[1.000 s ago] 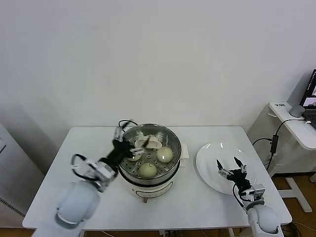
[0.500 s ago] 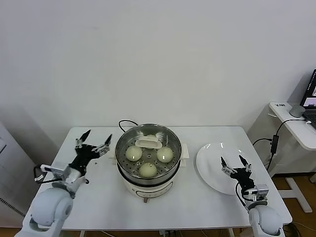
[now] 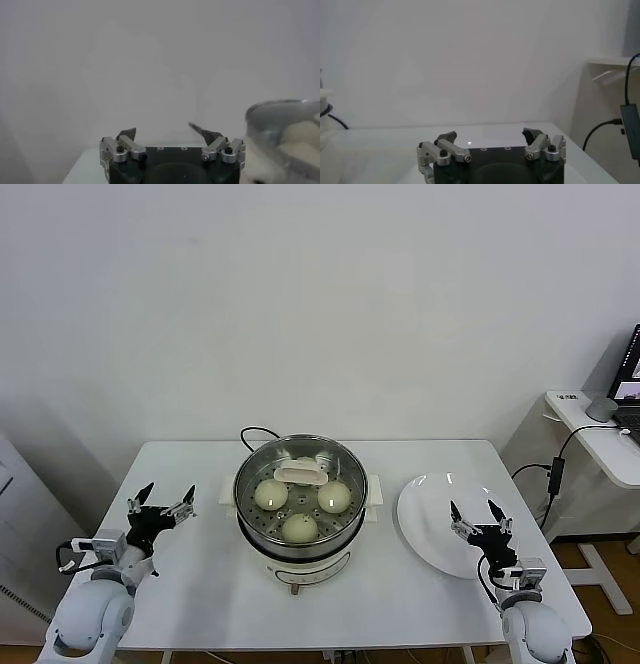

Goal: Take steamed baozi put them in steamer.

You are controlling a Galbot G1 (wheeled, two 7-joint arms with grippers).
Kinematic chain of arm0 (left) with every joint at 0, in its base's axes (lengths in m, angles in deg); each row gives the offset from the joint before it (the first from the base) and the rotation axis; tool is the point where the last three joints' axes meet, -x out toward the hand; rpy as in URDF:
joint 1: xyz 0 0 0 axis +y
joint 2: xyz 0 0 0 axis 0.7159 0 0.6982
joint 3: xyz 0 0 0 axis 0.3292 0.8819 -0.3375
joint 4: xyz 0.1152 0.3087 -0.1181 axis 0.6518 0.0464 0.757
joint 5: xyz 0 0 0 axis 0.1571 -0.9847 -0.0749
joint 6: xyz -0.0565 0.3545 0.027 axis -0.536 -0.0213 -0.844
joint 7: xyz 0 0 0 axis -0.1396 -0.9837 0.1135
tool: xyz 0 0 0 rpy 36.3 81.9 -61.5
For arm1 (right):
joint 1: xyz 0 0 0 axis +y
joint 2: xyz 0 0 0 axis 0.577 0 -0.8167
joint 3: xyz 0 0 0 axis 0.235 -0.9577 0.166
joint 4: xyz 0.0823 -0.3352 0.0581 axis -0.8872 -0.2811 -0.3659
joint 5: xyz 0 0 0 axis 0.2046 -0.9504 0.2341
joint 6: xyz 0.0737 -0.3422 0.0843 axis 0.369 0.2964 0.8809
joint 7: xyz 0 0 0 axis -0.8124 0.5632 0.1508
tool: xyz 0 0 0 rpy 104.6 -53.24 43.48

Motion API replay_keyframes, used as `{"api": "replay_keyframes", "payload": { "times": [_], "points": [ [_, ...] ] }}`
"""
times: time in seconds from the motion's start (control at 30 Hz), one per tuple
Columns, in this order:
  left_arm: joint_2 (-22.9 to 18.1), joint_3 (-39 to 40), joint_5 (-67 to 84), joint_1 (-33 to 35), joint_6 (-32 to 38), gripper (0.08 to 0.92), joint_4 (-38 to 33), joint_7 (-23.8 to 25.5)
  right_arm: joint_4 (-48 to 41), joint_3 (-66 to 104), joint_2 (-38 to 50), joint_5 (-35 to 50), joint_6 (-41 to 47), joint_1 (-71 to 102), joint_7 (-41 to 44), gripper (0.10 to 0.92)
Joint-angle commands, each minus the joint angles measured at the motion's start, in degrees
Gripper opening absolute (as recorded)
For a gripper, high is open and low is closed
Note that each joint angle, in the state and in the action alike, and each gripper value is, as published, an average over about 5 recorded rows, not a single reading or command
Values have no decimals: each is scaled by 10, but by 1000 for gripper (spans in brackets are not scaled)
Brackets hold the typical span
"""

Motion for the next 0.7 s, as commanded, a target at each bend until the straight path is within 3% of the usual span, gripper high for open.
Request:
{"api": "replay_keyframes", "payload": {
  "times": [0.03, 0.7],
  "points": [
    [-3, -2, 0, 1, 3, 823, 68, -5, 9, 0, -2, 8, 12, 5, -10, 823],
    [-7, -5, -7, 3, 8, 823, 68, -7, 13, -1, -2, -16, 29, 5, -6, 823]
  ]
}}
